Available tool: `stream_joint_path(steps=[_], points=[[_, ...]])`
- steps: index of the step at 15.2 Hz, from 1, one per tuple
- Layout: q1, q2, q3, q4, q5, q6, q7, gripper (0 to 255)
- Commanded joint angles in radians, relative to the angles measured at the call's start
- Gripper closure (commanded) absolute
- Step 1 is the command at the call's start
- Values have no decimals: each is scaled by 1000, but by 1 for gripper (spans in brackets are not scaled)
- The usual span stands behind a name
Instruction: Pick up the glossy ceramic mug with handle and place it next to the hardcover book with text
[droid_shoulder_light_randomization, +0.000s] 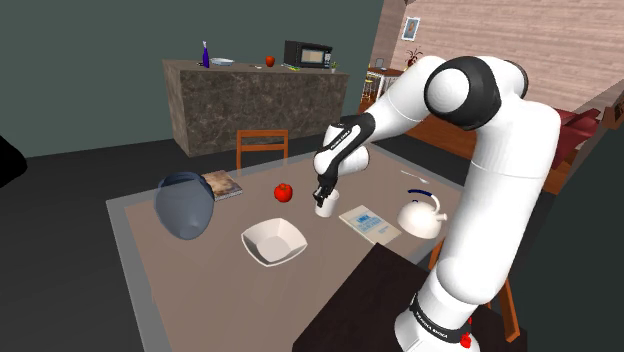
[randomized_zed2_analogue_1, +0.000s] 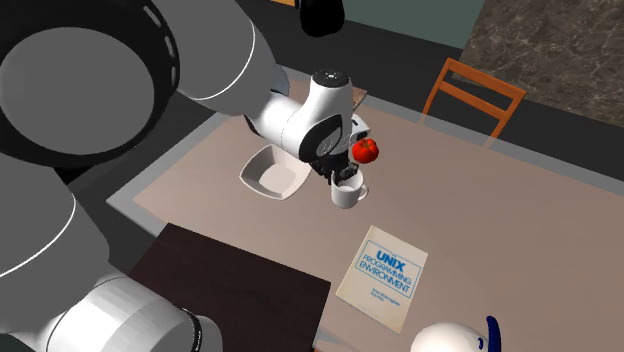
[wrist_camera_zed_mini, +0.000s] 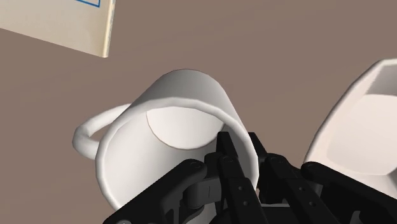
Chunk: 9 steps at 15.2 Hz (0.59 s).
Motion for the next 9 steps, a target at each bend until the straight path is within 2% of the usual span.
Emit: stream_joint_path(steps=[1, 9], points=[[4, -24, -4, 3, -12, -27, 10, 255], [10, -117, -13, 21, -52, -135, 36, 255]])
